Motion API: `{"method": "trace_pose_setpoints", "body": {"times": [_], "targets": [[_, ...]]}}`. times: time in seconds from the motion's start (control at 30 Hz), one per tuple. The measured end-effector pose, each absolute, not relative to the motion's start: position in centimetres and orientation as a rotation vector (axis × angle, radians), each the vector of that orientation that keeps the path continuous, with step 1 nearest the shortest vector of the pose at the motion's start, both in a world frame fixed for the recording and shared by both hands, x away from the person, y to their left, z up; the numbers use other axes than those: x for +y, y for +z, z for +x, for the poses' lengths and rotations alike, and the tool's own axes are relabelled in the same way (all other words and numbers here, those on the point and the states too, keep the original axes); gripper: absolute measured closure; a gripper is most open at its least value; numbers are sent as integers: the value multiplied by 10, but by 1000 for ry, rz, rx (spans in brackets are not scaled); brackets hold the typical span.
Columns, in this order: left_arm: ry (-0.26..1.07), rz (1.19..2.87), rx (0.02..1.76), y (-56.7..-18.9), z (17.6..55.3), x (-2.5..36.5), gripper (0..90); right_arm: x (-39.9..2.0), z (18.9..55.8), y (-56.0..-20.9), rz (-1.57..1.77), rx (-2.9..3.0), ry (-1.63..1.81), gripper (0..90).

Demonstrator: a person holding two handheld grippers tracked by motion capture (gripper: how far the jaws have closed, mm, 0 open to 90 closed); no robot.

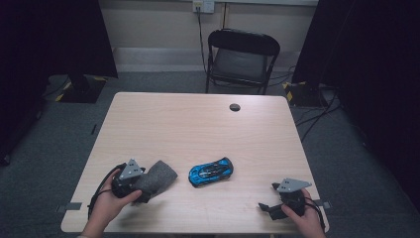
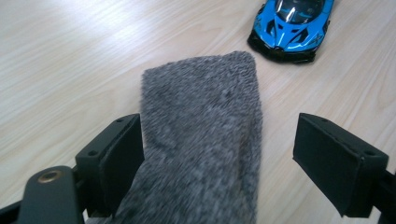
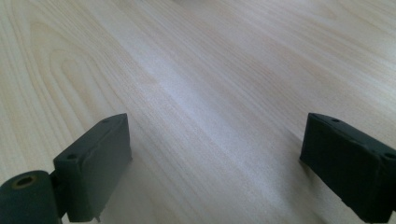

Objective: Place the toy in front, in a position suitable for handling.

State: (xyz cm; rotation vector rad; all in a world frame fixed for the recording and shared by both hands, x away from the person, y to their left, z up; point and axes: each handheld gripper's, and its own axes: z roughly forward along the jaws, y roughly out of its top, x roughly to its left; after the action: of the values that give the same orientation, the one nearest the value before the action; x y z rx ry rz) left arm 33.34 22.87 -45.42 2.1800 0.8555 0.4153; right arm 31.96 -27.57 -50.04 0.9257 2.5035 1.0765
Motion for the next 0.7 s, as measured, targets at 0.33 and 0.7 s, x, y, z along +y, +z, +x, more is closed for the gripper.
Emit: {"method": "trace_pose_setpoints", "body": {"times": [0.33, 0.7], "targets": [[390, 2241, 835, -466, 343, 214, 201, -276, 320, -500, 919, 2507, 1077, 78], [381, 2253, 828, -477, 346, 211, 302, -276, 321, -500, 913, 2513, 1080, 77]]}}
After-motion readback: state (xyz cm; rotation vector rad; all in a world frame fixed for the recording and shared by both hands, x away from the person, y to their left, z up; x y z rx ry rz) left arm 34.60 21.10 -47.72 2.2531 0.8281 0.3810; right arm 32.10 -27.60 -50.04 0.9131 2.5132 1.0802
